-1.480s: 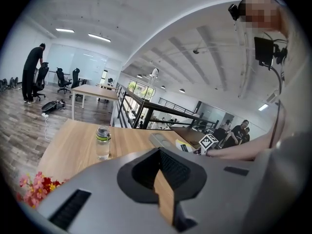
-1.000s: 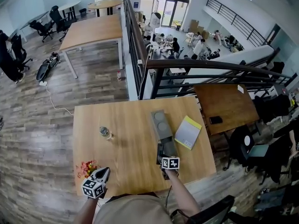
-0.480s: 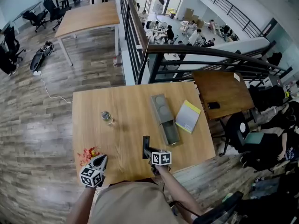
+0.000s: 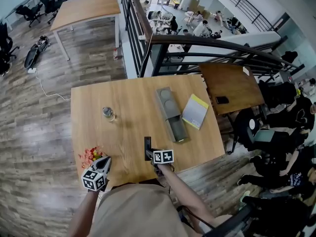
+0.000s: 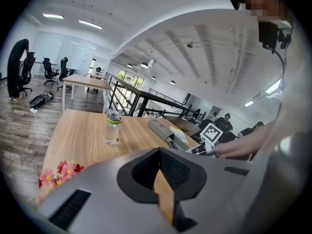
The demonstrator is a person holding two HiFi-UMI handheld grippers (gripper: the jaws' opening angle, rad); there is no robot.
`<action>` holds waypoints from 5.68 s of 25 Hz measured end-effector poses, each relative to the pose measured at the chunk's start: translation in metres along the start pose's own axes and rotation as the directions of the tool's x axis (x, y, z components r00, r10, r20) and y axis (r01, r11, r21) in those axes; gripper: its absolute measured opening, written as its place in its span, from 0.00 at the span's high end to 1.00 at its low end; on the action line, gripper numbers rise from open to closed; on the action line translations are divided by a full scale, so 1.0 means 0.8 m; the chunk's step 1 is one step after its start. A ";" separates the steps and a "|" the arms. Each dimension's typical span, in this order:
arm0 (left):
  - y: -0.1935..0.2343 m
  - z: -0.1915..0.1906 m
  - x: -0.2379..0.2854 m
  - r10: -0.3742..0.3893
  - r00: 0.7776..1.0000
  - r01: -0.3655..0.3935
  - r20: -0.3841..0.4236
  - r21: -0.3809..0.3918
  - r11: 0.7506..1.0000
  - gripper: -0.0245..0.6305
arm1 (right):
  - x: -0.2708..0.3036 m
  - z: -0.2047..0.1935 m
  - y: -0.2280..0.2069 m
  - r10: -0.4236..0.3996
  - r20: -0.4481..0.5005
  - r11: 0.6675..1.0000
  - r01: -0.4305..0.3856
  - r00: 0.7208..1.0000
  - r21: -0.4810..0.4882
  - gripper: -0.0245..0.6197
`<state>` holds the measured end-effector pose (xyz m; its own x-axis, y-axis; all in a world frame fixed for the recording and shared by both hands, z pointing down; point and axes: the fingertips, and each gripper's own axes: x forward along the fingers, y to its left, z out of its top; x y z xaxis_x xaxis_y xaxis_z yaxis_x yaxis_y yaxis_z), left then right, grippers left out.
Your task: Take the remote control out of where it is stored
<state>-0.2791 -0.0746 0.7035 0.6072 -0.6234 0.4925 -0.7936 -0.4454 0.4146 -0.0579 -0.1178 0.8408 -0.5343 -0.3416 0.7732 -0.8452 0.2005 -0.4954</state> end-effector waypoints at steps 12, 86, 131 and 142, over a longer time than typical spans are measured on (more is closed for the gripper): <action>0.021 -0.015 -0.034 0.076 0.996 -0.076 -0.048 -0.014 0.997 0.96 | 0.115 -0.069 -0.063 -0.079 -0.199 0.992 0.097 0.977 0.079 0.74; -0.192 0.234 -0.033 -0.152 0.918 0.147 0.366 0.042 0.988 0.96 | -0.462 0.189 0.119 0.292 0.759 0.892 0.121 0.582 -0.435 0.62; -0.131 0.124 -0.183 -0.352 0.907 0.333 0.232 0.118 0.936 0.96 | -0.415 0.022 0.265 0.087 0.821 0.926 0.259 0.564 -0.275 0.62; -0.173 0.080 -0.122 -0.315 0.937 0.302 0.153 0.102 0.948 0.96 | -0.416 0.006 0.195 0.055 0.778 0.945 0.219 0.626 -0.244 0.64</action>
<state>-0.2310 0.0062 0.5490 0.8128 -0.5419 0.2136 -0.5727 -0.6763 0.4633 -0.0116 0.0229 0.5042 -0.3702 -0.9170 0.1489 -0.9191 0.3382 -0.2022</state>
